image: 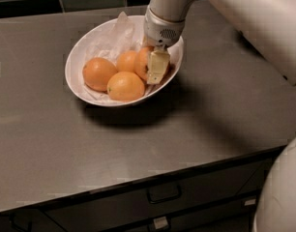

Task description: Pick orange from white bowl

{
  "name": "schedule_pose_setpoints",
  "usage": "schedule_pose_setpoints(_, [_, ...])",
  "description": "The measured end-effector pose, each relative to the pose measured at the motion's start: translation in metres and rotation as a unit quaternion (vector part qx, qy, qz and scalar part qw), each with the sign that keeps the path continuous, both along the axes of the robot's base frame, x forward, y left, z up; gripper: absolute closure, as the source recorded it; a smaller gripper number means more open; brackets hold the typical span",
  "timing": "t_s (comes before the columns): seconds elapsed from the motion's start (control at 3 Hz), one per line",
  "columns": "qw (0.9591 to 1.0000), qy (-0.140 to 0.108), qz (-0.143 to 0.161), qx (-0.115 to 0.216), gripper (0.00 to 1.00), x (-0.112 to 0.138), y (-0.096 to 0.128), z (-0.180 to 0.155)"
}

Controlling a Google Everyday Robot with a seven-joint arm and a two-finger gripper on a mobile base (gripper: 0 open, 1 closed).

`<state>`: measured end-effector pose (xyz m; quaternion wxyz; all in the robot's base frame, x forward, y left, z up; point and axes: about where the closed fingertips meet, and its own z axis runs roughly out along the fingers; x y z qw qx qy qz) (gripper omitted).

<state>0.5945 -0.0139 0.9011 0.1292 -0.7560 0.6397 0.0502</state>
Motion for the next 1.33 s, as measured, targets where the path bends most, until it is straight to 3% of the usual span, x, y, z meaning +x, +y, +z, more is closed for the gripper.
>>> schedule_pose_setpoints(0.33, [0.9994,-0.029,0.003,0.016,1.0,-0.006,0.002,0.023])
schedule_pose_setpoints(1.0, [0.994,-0.103,0.013,0.034,1.0,-0.027,0.012,0.084])
schedule_pose_setpoints(1.33, [0.9939,-0.104,0.013,0.034,1.0,-0.028,0.012,0.085])
